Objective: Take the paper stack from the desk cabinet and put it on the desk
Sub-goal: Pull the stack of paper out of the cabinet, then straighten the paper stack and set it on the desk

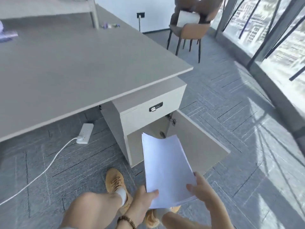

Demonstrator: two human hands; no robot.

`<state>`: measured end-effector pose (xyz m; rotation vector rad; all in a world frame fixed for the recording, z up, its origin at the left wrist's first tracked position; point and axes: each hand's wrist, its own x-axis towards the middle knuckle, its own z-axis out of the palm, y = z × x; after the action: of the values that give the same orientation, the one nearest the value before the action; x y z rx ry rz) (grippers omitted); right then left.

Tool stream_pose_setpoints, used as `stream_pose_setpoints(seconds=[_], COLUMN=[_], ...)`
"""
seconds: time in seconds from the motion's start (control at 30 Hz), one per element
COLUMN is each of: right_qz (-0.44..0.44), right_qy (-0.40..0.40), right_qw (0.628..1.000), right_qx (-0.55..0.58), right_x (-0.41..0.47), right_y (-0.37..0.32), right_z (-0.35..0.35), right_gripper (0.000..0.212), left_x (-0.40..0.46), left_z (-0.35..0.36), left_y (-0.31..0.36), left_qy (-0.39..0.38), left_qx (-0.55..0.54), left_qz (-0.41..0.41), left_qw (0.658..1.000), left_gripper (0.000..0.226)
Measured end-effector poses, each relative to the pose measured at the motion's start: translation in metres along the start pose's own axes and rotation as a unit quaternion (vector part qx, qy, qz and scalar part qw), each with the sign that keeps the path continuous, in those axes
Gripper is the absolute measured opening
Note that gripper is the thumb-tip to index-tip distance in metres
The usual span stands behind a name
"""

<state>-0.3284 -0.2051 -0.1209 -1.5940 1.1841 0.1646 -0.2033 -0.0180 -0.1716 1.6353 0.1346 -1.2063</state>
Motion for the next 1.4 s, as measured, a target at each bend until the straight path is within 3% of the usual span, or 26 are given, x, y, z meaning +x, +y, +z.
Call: stream_pose_setpoints(seconds=[0.1, 0.17, 0.33, 0.5, 0.63, 0.83, 1.03, 1.13, 1.27, 1.4], right_qz=[-0.030, -0.060, -0.159, -0.235, -0.270, -0.360, -0.359, -0.352, -0.362, -0.391], right_qy=[0.000, 0.000, -0.014, -0.053, -0.039, -0.034, -0.073, -0.097, -0.136, -0.147], right_qw=[0.999, 0.996, 0.972, 0.942, 0.929, 0.903, 0.891, 0.892, 0.890, 0.882], right_qx=[0.042, 0.070, 0.170, 0.234, 0.250, 0.234, 0.267, 0.265, 0.241, 0.218], right_x=[-0.073, -0.114, -0.204, -0.259, -0.271, -0.249, -0.177, -0.141, -0.107, -0.090], right_y=[-0.014, -0.026, -0.071, -0.131, -0.183, -0.240, -0.294, -0.317, -0.346, -0.370], right_z=[-0.024, -0.039, -0.063, -0.065, -0.052, -0.011, 0.029, 0.054, 0.086, 0.105], right_gripper=[0.046, 0.057, 0.055, 0.033, 0.035, 0.024, 0.027, 0.026, 0.023, 0.023], left_x=[-0.044, -0.082, -0.203, -0.278, -0.306, -0.304, -0.254, -0.217, -0.178, -0.159], left_z=[-0.006, -0.010, -0.023, -0.057, -0.087, -0.134, -0.189, -0.214, -0.241, -0.263], left_y=[0.004, 0.021, 0.084, 0.123, 0.144, 0.180, 0.234, 0.269, 0.301, 0.314], left_qy=[-0.039, -0.057, -0.108, -0.141, -0.143, -0.121, -0.109, -0.056, 0.054, 0.113], left_qx=[0.009, 0.005, 0.004, -0.014, -0.011, -0.062, -0.139, -0.191, -0.123, -0.104], left_qz=[0.056, 0.095, 0.241, 0.311, 0.337, 0.339, 0.307, 0.278, 0.310, 0.356], left_qw=[0.998, 0.994, 0.965, 0.940, 0.930, 0.931, 0.935, 0.940, 0.941, 0.922], left_gripper=[0.064, 0.073, 0.034, 0.042, 0.043, 0.051, 0.038, 0.033, 0.027, 0.031])
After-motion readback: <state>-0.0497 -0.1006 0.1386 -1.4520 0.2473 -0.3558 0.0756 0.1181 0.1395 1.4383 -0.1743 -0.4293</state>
